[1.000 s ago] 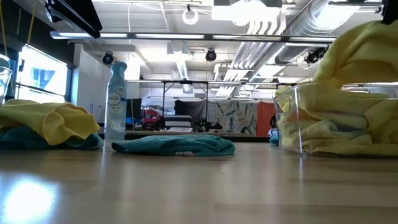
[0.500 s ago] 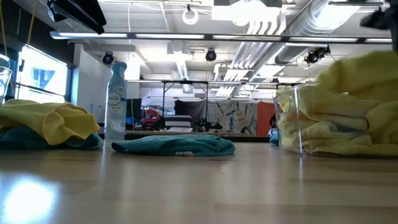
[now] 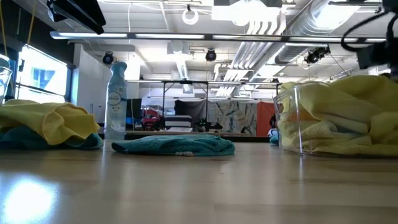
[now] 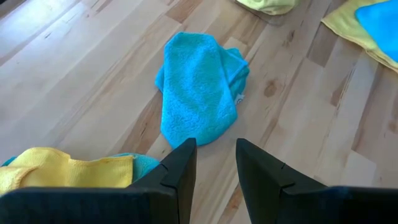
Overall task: Sort microfiber towel by color & place in baskets
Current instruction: Put the yellow microfiber towel into the right transparent bin, then put the blue microfiber towel into the right transparent bin
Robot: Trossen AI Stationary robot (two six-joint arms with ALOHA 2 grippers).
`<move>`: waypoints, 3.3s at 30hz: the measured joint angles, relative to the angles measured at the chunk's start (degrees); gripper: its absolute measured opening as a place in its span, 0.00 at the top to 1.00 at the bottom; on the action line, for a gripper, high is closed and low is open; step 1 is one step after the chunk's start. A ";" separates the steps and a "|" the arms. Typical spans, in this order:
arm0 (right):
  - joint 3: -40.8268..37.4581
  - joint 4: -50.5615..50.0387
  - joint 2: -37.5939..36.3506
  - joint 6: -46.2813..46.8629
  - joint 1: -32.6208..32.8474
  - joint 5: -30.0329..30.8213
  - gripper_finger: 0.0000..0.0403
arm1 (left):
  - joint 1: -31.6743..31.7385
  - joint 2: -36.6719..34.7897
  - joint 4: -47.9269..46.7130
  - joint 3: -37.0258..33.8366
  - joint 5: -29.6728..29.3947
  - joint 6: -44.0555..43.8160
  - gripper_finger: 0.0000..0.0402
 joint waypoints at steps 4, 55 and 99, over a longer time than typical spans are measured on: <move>-2.28 3.49 0.00 0.80 -2.24 -2.13 1.00 | 0.00 0.00 0.00 0.00 -0.02 0.00 0.75; 26.22 -2.64 9.57 38.33 2.07 1.35 0.97 | 0.31 0.00 -2.25 0.00 3.66 12.63 0.75; 66.57 -18.72 57.55 76.10 24.55 -11.94 0.67 | 13.49 -12.74 -13.68 0.00 9.45 20.79 0.75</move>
